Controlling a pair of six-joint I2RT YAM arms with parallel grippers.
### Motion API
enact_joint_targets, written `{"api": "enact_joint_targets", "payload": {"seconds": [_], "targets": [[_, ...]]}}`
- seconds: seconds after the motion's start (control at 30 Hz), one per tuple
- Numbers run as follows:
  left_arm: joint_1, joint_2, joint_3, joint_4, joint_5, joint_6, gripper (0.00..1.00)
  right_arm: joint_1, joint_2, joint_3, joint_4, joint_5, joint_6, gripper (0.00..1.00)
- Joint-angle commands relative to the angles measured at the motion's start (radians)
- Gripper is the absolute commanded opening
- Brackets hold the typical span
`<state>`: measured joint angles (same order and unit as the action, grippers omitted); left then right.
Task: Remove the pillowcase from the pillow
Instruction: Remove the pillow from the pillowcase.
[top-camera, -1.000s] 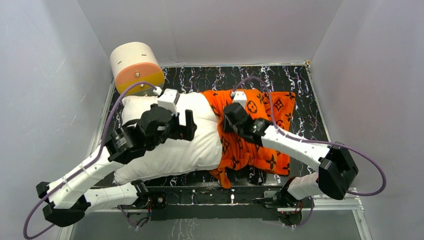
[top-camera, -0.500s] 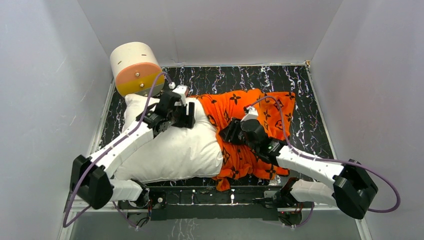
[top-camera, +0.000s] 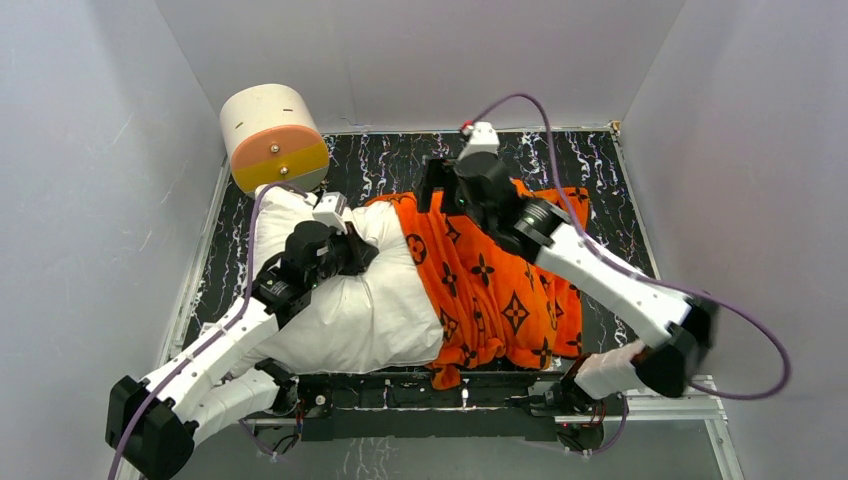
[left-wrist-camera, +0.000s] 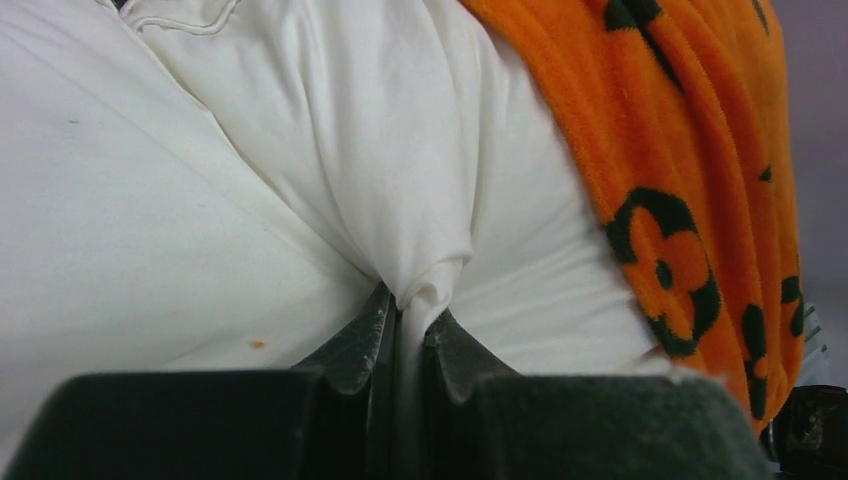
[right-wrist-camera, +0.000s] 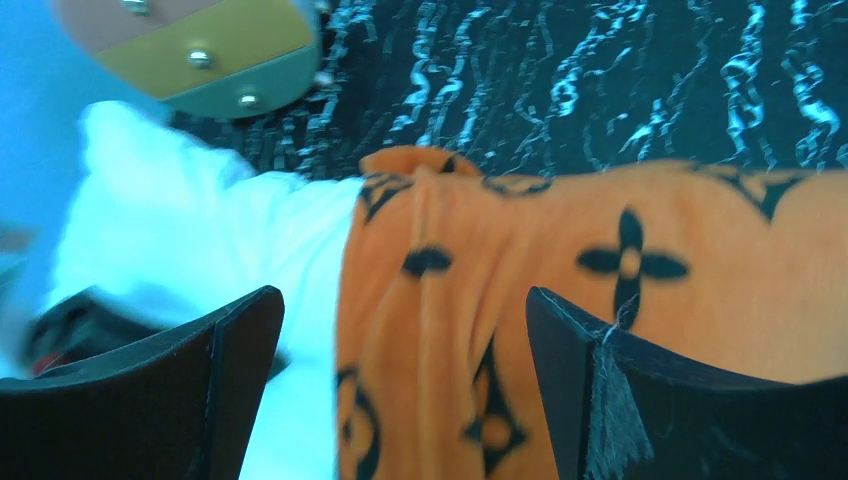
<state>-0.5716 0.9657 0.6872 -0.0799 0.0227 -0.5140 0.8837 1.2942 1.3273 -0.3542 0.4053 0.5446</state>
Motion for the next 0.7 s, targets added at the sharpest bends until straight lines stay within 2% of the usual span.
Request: {"api": "enact_joint_targets", "payload": {"seconds": [0.0,0.07,0.17,0.27,0.33,0.37,0.53,0.67], "targets": [[-0.028,-0.049,-0.079,-0.252,0.050,-0.059,0.00,-0.051,0.289,0.155,-0.152,0.087,-0.136,0.95],[-0.028,-0.089,-0.085,-0.267,0.031,-0.092,0.00,-0.054,0.407,0.234,-0.263,0.206,-0.083,0.83],[-0.028,-0.147,-0.102,-0.282,-0.023,-0.141,0.00,-0.055,0.439,0.184,-0.213,0.211,-0.125,0.76],[-0.027,-0.184,-0.107,-0.303,-0.096,-0.165,0.00,-0.063,0.377,0.091,-0.113,0.178,-0.174,0.53],[-0.027,-0.195,-0.103,-0.320,-0.127,-0.176,0.00,-0.086,0.342,0.053,-0.090,0.225,-0.172,0.26],[-0.027,-0.198,-0.102,-0.324,-0.138,-0.180,0.00,-0.108,0.327,0.043,-0.089,0.237,-0.171,0.19],[-0.027,-0.193,-0.080,-0.366,-0.184,-0.182,0.00,-0.273,0.284,0.050,-0.148,0.275,-0.153,0.17],[-0.027,-0.196,-0.061,-0.387,-0.220,-0.181,0.00,-0.415,0.258,0.083,-0.182,0.200,-0.131,0.19]]}}
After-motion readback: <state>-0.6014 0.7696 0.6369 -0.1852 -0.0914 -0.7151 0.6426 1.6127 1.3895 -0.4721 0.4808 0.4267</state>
